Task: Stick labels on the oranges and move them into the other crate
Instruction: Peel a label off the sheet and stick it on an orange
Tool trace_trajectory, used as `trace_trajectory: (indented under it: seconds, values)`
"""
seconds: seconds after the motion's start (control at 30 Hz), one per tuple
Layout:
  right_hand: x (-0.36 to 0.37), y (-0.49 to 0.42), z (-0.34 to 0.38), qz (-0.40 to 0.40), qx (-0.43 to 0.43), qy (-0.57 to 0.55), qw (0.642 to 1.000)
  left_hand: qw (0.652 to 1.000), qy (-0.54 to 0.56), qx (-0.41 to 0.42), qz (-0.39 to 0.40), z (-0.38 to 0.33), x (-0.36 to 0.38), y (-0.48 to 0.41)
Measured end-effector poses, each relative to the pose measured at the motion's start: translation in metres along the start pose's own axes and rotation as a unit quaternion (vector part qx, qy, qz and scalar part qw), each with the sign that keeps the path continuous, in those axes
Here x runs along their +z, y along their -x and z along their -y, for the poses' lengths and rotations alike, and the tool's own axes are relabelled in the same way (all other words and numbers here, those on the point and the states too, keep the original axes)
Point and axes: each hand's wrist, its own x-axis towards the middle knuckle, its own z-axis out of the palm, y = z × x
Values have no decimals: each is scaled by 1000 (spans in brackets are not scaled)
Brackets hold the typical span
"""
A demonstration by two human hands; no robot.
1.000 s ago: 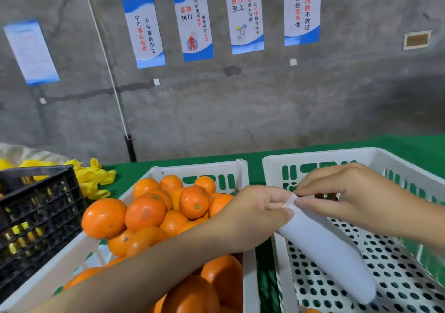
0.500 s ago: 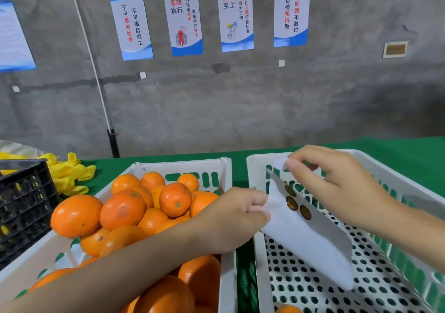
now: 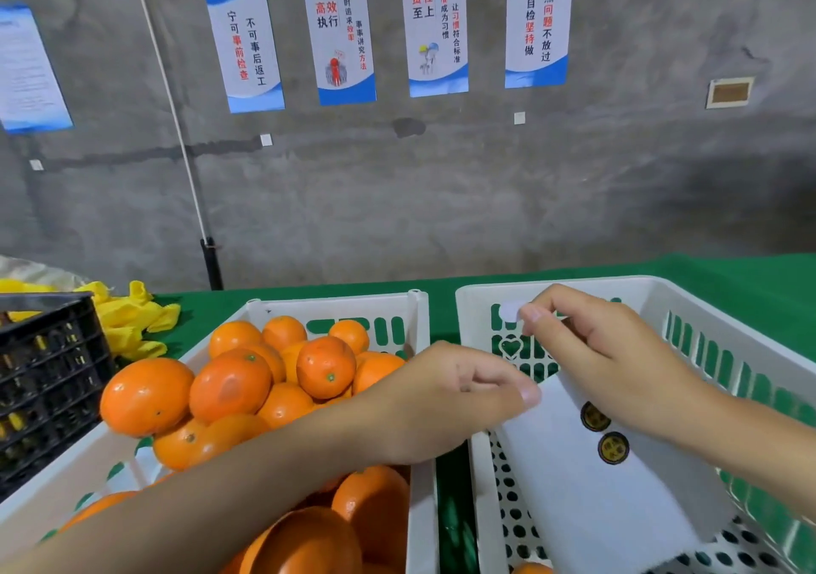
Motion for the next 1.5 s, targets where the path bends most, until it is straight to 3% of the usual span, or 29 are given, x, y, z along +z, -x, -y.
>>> trace_trajectory:
  seconds: [0.07, 0.13, 0.2, 0.23, 0.37, 0.43, 0.53, 0.67, 0.77, 0.83, 0.9, 0.97, 1.03, 1.27, 1.5]
  values:
    - [-2, 1, 0, 8, 6, 6, 1000, 999, -11, 1, -49, -5, -14, -1]
    - [-4, 0, 1, 18, 10, 16, 1000, 974, -171, 39, -145, -3, -41, 2]
    - [-6, 0, 1, 27, 15, 34, 999, 872, -438, 52, -209, 1, -73, 8]
    - [-6, 0, 1, 31, 17, 42, 998, 838, -509, 25, -198, 5, -86, 10]
    - [-6, 2, 3, 61, 24, 68, 996, 824, -543, -163, -9, 32, -99, 10]
    - [-5, 2, 3, 74, 26, 70, 994, 806, -553, -206, 46, 45, -95, 9]
    - [-4, 2, 1, 76, 22, 74, 994, 813, -555, -175, 30, 51, -89, 5]
    - [-3, 0, 2, 57, 31, 80, 995, 789, -601, -126, -23, 50, -88, 5]
    - [-3, 0, 2, 27, 39, 90, 995, 807, -549, -90, -198, 42, -102, 8]
    - [-5, -1, 2, -3, 44, 98, 994, 858, -400, -81, -311, 34, -102, 9]
    - [-7, -2, 2, -32, 48, 105, 993, 928, -143, -74, -337, 24, -88, 2]
    - [-8, -2, 5, -57, 47, 107, 991, 940, 42, -101, -324, 17, -67, -10]
    - [-10, -1, 10, -84, 29, 116, 989, 937, 132, -128, -296, 11, -48, -17]
    - [-15, 2, 22, -134, -91, 151, 975, 985, 11, -68, -157, 8, -2, -5]
    - [-17, 3, 25, -139, -178, 158, 961, 977, 39, -138, -156, 5, -4, -6]
